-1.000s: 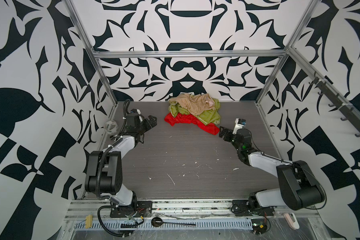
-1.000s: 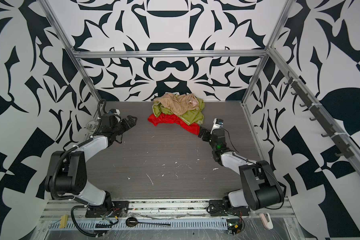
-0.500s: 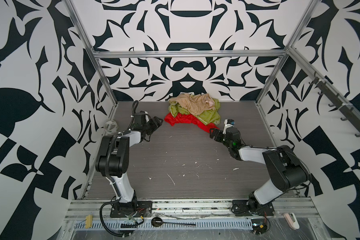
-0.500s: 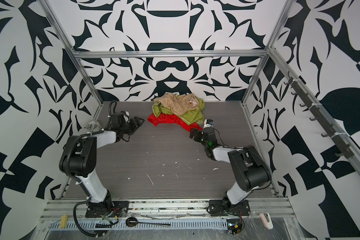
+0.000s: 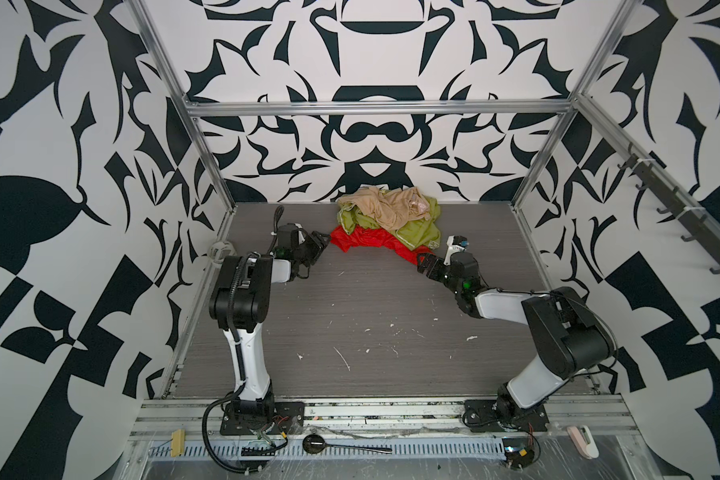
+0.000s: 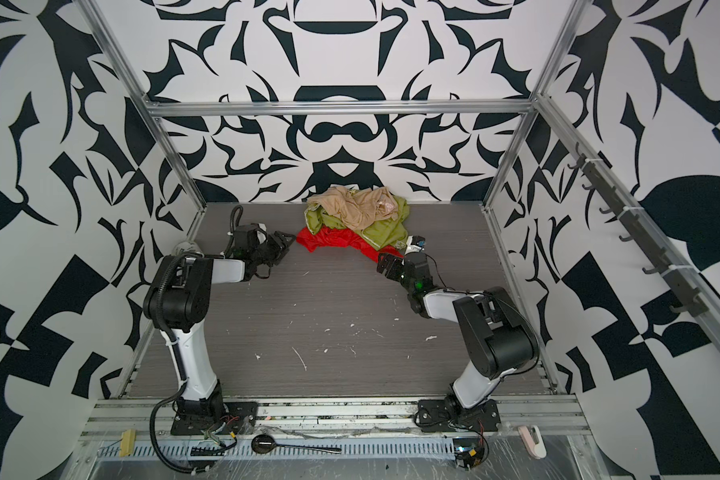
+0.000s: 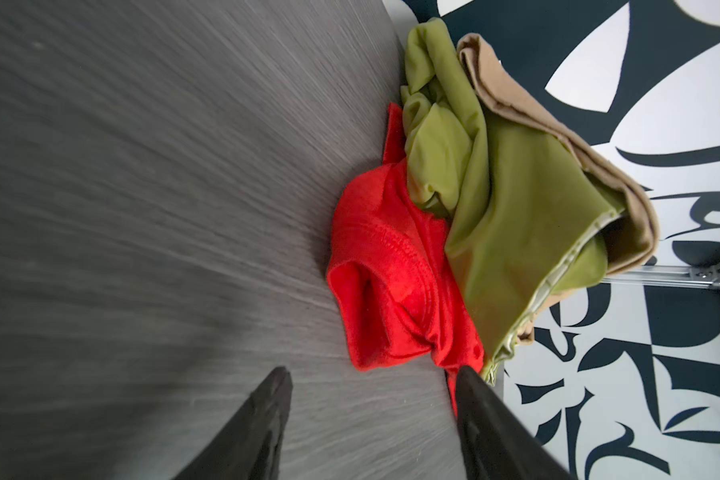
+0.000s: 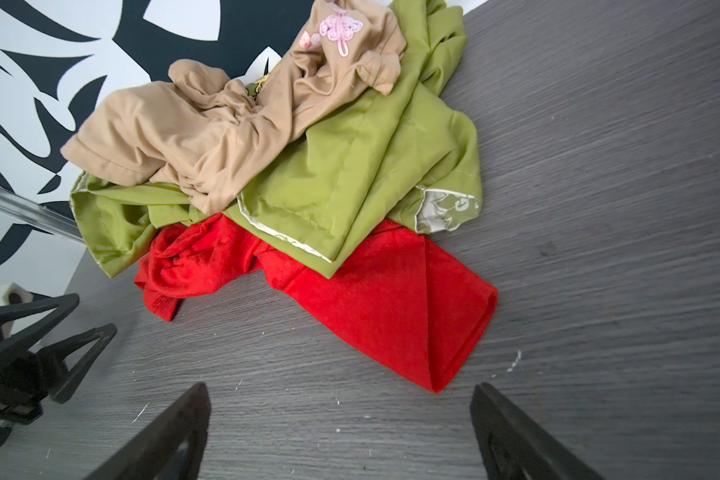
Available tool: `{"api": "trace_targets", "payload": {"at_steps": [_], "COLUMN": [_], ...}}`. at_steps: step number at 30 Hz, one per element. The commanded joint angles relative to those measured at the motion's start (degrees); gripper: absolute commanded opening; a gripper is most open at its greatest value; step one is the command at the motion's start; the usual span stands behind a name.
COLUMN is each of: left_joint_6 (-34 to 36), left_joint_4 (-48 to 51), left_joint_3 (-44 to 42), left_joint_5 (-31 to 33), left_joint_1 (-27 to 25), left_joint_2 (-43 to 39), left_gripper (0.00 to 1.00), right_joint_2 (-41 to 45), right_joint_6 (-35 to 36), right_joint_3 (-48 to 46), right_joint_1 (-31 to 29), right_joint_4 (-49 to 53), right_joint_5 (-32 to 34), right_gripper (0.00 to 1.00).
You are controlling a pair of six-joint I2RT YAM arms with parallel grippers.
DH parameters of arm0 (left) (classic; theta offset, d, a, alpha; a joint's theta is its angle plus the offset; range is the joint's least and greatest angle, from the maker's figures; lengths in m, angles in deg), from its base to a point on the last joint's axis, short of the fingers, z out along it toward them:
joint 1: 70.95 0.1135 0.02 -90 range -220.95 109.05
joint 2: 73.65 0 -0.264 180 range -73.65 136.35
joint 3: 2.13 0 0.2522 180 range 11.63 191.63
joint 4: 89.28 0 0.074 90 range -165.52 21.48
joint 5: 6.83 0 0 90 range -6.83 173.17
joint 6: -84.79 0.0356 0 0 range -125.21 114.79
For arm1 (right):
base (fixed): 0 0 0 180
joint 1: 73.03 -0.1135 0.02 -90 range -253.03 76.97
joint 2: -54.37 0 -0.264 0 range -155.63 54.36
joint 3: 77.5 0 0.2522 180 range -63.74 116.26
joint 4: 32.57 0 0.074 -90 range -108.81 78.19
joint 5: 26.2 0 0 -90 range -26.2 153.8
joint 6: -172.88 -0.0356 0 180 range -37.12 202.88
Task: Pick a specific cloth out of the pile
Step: 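Move both grippers forward toward the cloth pile, then grasp the red cloth edge with the left gripper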
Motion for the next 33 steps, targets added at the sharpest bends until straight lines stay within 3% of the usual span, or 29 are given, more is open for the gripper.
{"api": "trace_targets", "payload": {"at_steps": [1, 19, 30, 33], "left_joint_6": [-2.8, -6.8, -8.1, -8.3], "left_joint_4": [-3.6, -5.8, -8.3, -9.4], "left_joint_3": [2.6, 9.4, 11.2, 11.1], "left_joint_5": [0.2, 2.5, 2.4, 2.1], "left_joint_1": [-0.9, -1.3, -1.4, -1.4], "left_joint_2": [2.6, 12.1, 15.4, 15.8], "left_gripper": [0.65, 0.57, 0.44, 0.36], "right_joint_2": [0.4, 0.2, 0.6, 0.5], "right_joint_6": [-0.6, -0.2, 0.7, 0.6], "right_joint_3": [2.3, 3.4, 2.7, 2.5], "right_joint_1": [-0.5, -0.8, -0.8, -0.8], "right_joint_4": [-2.4, -1.7, -1.4, -1.4], "right_joint_5": [-0.3, -0.5, 0.3, -0.2], "right_gripper": [1.00, 1.00, 0.99, 0.99]}}
